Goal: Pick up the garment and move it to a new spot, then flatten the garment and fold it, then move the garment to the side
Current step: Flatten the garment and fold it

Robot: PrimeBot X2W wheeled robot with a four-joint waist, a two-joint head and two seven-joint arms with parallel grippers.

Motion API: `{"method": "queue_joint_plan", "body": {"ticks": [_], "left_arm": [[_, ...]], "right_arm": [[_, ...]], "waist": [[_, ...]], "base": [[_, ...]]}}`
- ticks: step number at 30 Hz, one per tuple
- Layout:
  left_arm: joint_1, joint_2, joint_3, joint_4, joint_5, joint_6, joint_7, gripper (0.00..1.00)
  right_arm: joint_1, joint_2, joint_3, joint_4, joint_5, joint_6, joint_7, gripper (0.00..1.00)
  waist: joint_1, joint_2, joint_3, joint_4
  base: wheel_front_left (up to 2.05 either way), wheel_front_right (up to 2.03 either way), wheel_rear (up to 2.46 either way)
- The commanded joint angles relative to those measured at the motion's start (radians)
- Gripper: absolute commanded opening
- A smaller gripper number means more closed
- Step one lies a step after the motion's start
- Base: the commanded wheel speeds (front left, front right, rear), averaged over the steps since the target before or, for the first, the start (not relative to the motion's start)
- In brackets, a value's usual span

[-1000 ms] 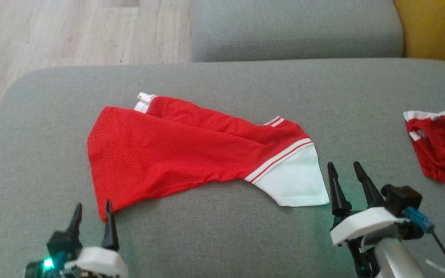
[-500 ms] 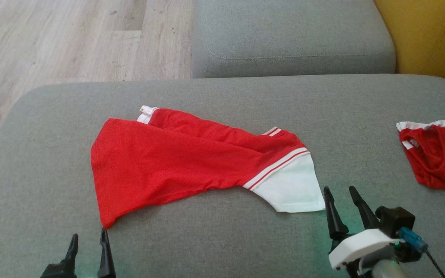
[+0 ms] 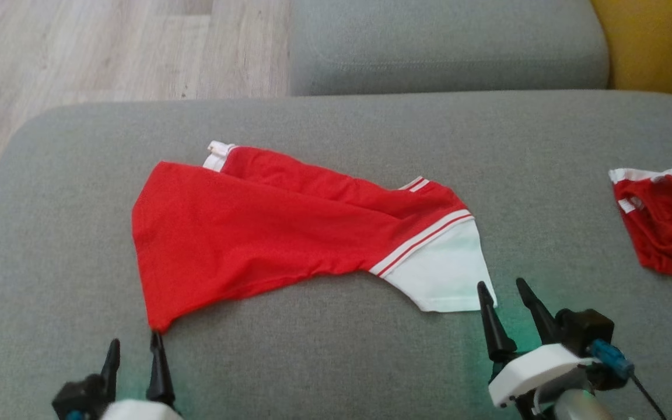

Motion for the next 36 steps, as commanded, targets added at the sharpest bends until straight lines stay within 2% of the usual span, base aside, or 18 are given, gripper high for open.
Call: {"method": "queue_joint_plan", "body": {"ticks": [1,5,9,18,27,28,29,30,36], "left_arm": [[-0.07,0.002,0.03,-0.004,-0.054,-0.008,-0.009,1.0],[-0.127,0.002,0.017,0.046,-0.164,-0.021,-0.01,1.0],[-0.172,0.002,0.0,0.085,-0.217,-0.029,-0.01,1.0],[-0.242,0.002,-0.058,0.221,-0.206,-0.012,-0.01,1.0],[-0.274,0.002,-0.125,0.354,-0.254,0.02,-0.01,1.0],[-0.279,0.001,-0.132,0.369,-0.262,0.02,-0.01,0.88],[-0.283,0.001,-0.14,0.383,-0.265,0.021,-0.01,0.36],[-0.288,0.001,-0.145,0.393,-0.266,0.023,-0.01,0.0],[-0.281,0.001,-0.106,0.351,-0.245,0.064,-0.01,0.0]], "right_arm": [[-0.051,-0.002,0.028,-0.024,-0.013,-0.001,-0.006,1.0],[-0.071,-0.002,0.025,-0.02,-0.022,-0.001,-0.006,1.0],[-0.086,-0.002,0.016,-0.02,-0.035,-0.001,-0.006,1.0],[-0.109,-0.002,0.008,-0.022,-0.054,-0.001,-0.006,1.0],[-0.117,-0.002,0.006,-0.022,-0.05,-0.001,-0.006,1.0],[-0.118,-0.002,0.007,-0.022,-0.05,-0.001,-0.006,1.0],[-0.119,-0.002,0.007,-0.02,-0.05,-0.001,-0.006,1.0],[-0.119,-0.002,0.006,-0.017,-0.051,-0.001,-0.006,1.0],[-0.124,-0.002,0.004,0.013,-0.049,-0.001,-0.006,1.0]], "waist": [[-0.0001,-0.0001,0.017,0.002],[-0.0001,-0.0001,0.063,-0.003],[-0.0001,-0.0001,0.098,-0.013],[-0.0001,-0.0001,0.143,-0.039],[-0.0001,-0.0001,0.148,-0.049],[-0.0001,-0.0001,0.148,-0.049],[-0.0001,-0.0001,0.148,-0.049],[-0.0001,-0.0001,0.147,-0.05],[-0.0001,-0.0001,0.133,-0.038]], "base": [[0.0,0.0,0.0],[0.0,0.0,0.0],[0.0,0.0,0.0],[0.0,0.0,0.0],[0.0,0.0,0.0],[0.0,0.0,0.0],[0.0,0.0,0.0],[0.0,0.0,0.0],[0.0,0.0,0.0]]}}
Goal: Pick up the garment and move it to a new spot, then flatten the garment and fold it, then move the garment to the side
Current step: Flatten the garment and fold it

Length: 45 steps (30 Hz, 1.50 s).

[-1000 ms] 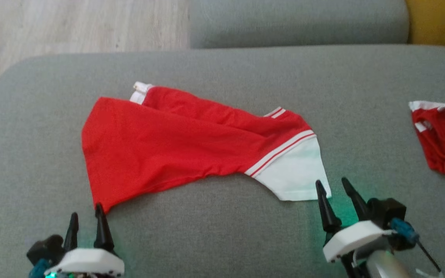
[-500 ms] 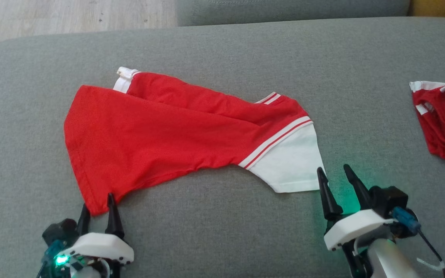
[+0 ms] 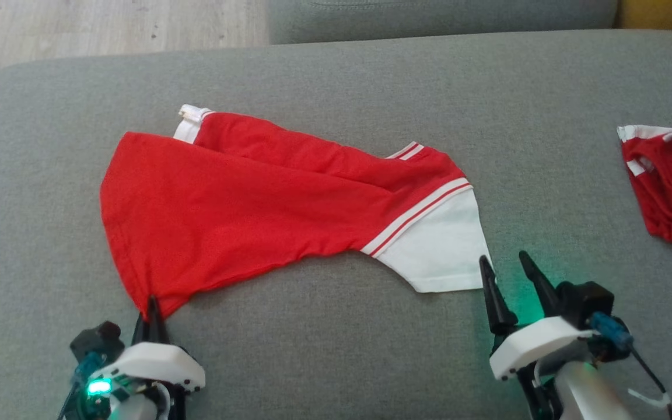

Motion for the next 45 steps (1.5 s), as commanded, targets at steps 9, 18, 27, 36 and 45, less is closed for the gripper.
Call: {"method": "queue_joint_plan", "body": {"ticks": [9,18,27,36,45], "left_arm": [[0.073,0.006,0.071,-0.112,0.082,0.002,0.008,0.0],[0.085,0.006,0.048,-0.153,0.074,-0.013,0.008,0.0],[0.07,0.006,0.096,-0.285,0.131,-0.03,0.008,0.0],[-0.109,0.125,0.126,-0.493,0.243,-0.089,0.008,0.0],[-0.318,0.265,0.081,-0.631,0.225,-0.105,0.099,0.0]], "right_arm": [[-0.081,-0.002,0.047,0.121,0.037,-0.001,-0.006,1.0],[-0.148,-0.002,0.116,0.33,0.072,-0.001,-0.003,0.0],[-0.168,-0.002,0.075,0.203,0.149,-0.001,-0.006,0.0],[-0.273,-0.002,-0.036,-0.117,0.179,-0.001,-0.006,0.0],[-0.533,-0.055,-0.023,-0.238,0.218,-0.001,0.005,0.0]], "waist": [[0.0,-0.0001,-0.011,0.049],[0.0,-0.0001,-0.012,0.07],[0.0,-0.0001,-0.065,0.045],[0.0,-0.0001,-0.149,0.017],[0.0,-0.0001,-0.193,-0.014]], "base": [[0.0,0.0,0.0],[0.0,0.0,0.0],[0.0,0.0,0.0],[0.0,0.0,0.0],[0.0,0.0,0.0]]}}
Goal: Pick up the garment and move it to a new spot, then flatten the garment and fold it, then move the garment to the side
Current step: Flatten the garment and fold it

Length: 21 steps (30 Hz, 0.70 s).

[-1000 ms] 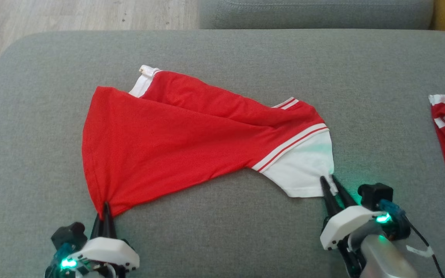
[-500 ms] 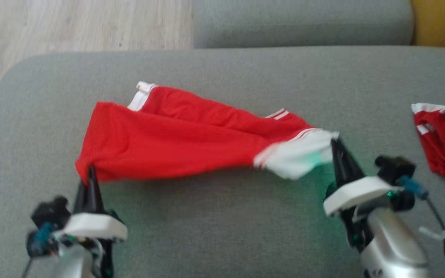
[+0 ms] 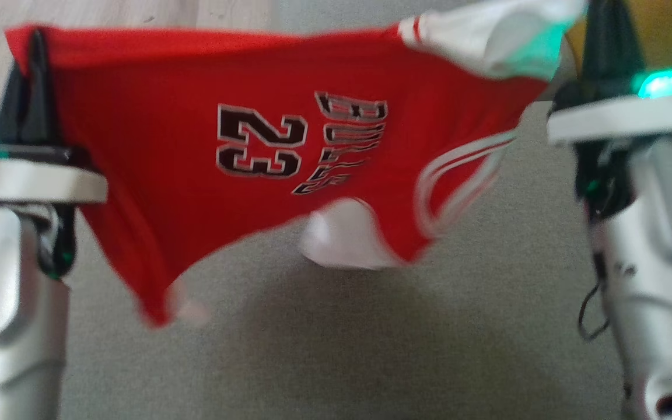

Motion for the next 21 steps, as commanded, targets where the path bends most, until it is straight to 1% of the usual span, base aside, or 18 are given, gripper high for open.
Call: {"method": "queue_joint_plan", "body": {"ticks": [1,5,9,11,13,16,21], "left_arm": [[-0.075,0.059,0.026,-0.037,0.003,-0.003,0.013,0.0],[-0.124,0.081,0.008,-0.037,-0.001,-0.004,0.056,0.0],[-0.161,0.071,-0.007,-0.006,-0.013,-0.004,0.072,0.0],[-0.188,0.064,-0.009,0.016,-0.017,0.0,0.071,0.0],[-0.229,0.055,-0.016,0.05,-0.015,0.004,0.061,0.0],[-0.328,0.05,-0.021,0.105,-0.002,0.015,0.028,0.0],[-0.556,0.047,-0.031,0.199,0.053,0.059,-0.067,0.0]], "right_arm": [[-0.063,-0.006,0.023,-0.032,-0.003,-0.001,0.009,0.0],[-0.169,-0.028,0.044,-0.011,-0.018,-0.001,0.04,0.0],[-0.257,-0.037,0.06,0.039,-0.047,-0.001,0.055,0.0],[-0.307,-0.034,0.059,0.076,-0.067,-0.001,0.062,0.0],[-0.373,-0.034,0.061,0.117,-0.1,-0.001,0.059,0.0],[-0.503,-0.028,0.039,0.183,-0.151,-0.001,0.041,0.0],[-0.739,-0.026,-0.055,0.273,-0.292,-0.001,-0.002,0.0]], "waist": [[0.0001,-0.0001,0.001,-0.002],[0.0001,-0.0001,0.024,-0.007],[0.0001,-0.0001,0.067,-0.013],[0.0001,-0.0001,0.11,-0.018],[0.0001,-0.0001,0.157,-0.02],[0.0001,-0.0001,0.238,-0.025],[0.0001,-0.0001,0.334,-0.024]], "base": [[0.0,0.0,0.0],[0.0,0.0,0.0],[0.0,0.0,0.0],[0.0,0.0,0.0],[0.0,0.0,0.0],[0.0,0.0,0.0],[0.0,0.0,0.0]]}}
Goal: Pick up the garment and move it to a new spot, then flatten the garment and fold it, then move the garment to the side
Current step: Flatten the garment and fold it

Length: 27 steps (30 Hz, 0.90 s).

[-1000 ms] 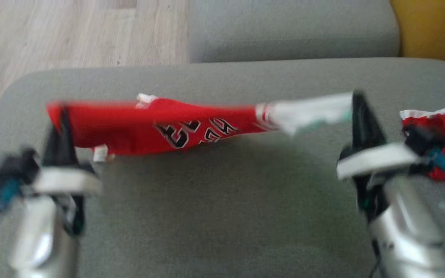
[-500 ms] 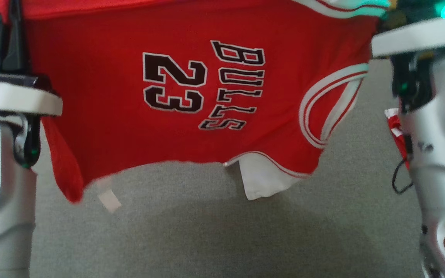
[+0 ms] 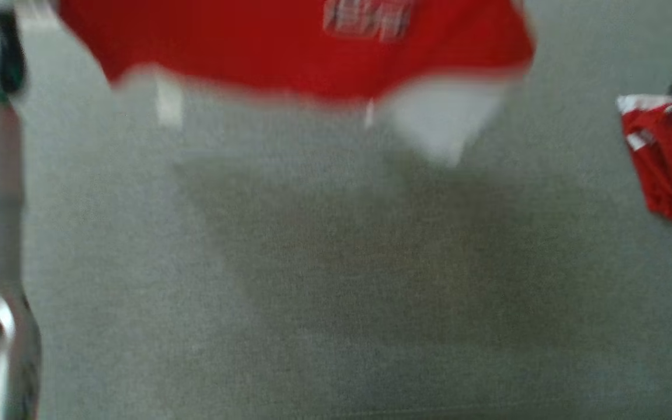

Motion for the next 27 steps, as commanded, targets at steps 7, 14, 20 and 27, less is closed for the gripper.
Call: {"method": "queue_joint_plan", "body": {"ticks": [7,14,20,27], "left_arm": [[-0.273,0.026,0.042,0.01,0.054,0.03,-0.04,0.0],[-0.101,0.003,0.1,-0.001,0.043,0.021,-0.04,0.0],[0.236,-0.092,0.187,-0.04,0.018,-0.001,-0.04,0.0],[0.588,-0.186,0.231,-0.041,0.044,-0.028,-0.04,0.0]], "right_arm": [[-0.231,0.042,-0.132,-0.017,-0.133,-0.001,-0.018,0.0],[-0.041,0.037,-0.15,-0.045,-0.093,-0.001,-0.018,0.0],[0.355,0.032,-0.06,-0.154,0.045,-0.001,-0.018,0.0],[0.789,0.038,0.021,-0.237,0.221,-0.001,-0.018,0.0]], "waist": [[-0.0004,0.0,0.158,-0.008],[-0.0004,0.0,0.197,-0.024],[-0.0004,0.0,0.172,-0.037],[-0.0004,0.0,0.088,-0.064]], "base": [[0.0,0.0,0.0],[0.0,0.0,0.0],[0.0,0.0,0.0],[0.0,0.0,0.0]]}}
